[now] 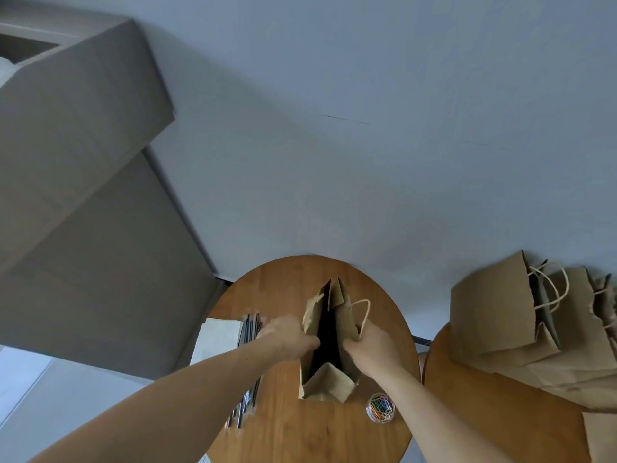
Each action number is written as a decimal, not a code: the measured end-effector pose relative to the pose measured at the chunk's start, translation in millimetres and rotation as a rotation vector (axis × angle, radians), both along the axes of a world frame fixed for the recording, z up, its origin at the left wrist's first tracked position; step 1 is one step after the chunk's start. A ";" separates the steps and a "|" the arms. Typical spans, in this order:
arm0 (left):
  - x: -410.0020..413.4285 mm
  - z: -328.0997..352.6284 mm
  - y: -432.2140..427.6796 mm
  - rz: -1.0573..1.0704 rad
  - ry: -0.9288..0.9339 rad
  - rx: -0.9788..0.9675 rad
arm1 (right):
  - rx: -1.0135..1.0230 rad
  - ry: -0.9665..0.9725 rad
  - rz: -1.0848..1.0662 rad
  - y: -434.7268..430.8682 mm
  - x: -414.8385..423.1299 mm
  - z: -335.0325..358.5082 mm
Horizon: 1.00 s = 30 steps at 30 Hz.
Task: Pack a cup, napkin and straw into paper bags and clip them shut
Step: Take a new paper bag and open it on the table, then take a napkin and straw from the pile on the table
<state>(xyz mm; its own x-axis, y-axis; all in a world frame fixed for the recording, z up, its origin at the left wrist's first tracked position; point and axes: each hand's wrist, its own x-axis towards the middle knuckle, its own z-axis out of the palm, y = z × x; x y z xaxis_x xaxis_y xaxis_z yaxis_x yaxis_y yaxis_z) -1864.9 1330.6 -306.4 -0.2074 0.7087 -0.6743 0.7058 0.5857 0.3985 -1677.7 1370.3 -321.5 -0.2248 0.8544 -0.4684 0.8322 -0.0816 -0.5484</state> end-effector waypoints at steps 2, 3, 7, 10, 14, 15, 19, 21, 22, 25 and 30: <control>9.7 -0.5 2.2 -0.038 0.045 -0.017 | 0.066 -0.084 0.052 -1.0 -9.8 1.7; 12.8 -0.3 3.2 -0.060 0.081 -0.021 | 0.093 -0.142 0.090 -1.6 -12.2 2.9; -3.5 5.1 3.2 -0.101 0.287 -0.010 | 0.154 -0.319 0.106 2.3 7.3 10.2; -33.3 8.9 -3.7 -0.046 0.377 -0.024 | 0.204 -0.401 0.048 7.9 36.5 14.8; -38.3 0.4 -13.8 -0.045 0.326 -0.039 | 0.200 -0.383 0.052 1.1 41.8 11.6; -34.1 -2.2 -13.6 -0.047 0.278 -0.030 | 0.178 -0.349 0.066 -1.3 37.5 10.0; -23.5 -10.6 -1.0 -0.076 0.026 -0.022 | 0.036 -0.202 0.129 -5.6 22.5 7.5; -27.0 -8.7 6.3 -0.130 -0.013 -0.008 | -0.020 -0.155 0.158 -5.1 21.5 8.4; -30.0 -6.7 8.3 -0.175 -0.010 -0.009 | -0.046 -0.137 0.166 -4.5 21.9 9.9; -40.6 7.8 11.2 -0.312 -0.038 -0.076 | -0.105 -0.113 0.195 0.2 23.3 18.5; -59.4 35.8 17.6 -0.394 -0.004 -0.073 | -0.071 -0.088 0.220 20.6 19.4 49.2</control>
